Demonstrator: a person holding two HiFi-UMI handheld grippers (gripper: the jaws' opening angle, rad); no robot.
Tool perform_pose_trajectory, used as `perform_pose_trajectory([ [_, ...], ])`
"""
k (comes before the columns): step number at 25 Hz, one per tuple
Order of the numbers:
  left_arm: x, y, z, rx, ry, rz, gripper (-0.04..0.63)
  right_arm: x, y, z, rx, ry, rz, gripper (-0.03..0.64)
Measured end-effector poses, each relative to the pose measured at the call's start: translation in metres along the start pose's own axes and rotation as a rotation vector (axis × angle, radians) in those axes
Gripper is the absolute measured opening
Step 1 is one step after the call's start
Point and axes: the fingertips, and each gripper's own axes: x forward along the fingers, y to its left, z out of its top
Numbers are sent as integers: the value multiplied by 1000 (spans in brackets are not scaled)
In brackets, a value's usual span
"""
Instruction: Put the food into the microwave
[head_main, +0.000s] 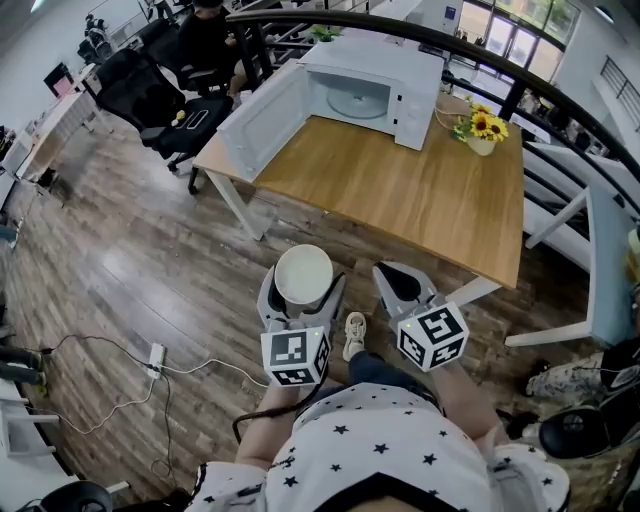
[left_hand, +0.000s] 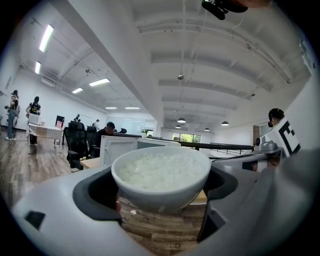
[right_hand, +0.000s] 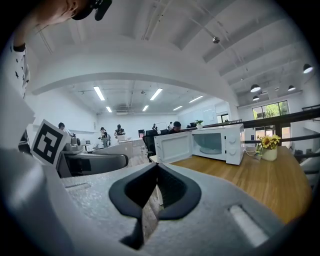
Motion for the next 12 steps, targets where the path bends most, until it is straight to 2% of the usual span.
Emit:
perform_pose_trajectory([
  [12,106,15,32,6,-3,3,482,78,-80,43,-11,-3,12,6],
])
